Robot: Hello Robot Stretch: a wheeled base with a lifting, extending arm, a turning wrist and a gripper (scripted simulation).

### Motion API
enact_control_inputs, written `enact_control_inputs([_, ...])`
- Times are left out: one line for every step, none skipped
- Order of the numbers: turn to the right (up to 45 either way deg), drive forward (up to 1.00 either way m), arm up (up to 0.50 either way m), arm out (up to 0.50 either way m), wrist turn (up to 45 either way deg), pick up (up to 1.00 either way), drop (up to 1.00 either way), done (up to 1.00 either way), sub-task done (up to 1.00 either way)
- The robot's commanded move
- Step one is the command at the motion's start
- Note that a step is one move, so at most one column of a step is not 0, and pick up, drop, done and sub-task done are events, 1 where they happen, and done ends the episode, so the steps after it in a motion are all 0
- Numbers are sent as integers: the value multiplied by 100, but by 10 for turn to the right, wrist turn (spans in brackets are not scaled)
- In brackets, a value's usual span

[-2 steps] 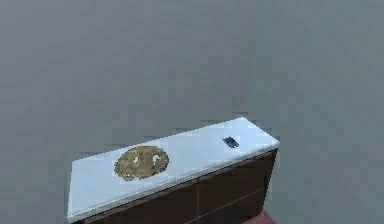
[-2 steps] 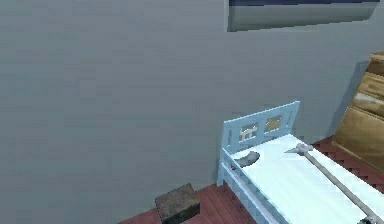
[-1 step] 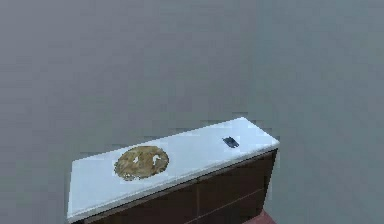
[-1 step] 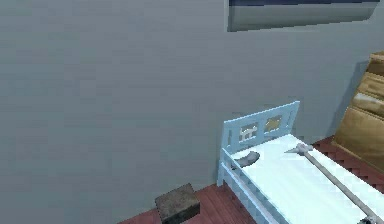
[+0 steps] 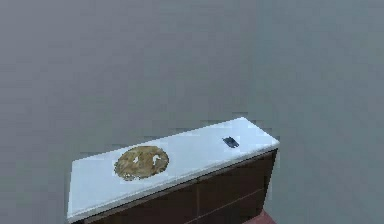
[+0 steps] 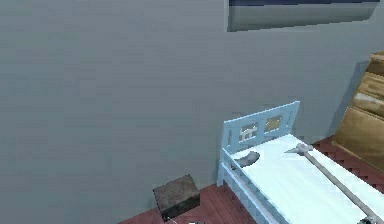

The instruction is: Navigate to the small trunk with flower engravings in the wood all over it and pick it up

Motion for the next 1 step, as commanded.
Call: enact_control_inputs([0, 0, 0, 0, 0, 0, 0, 100, 0])
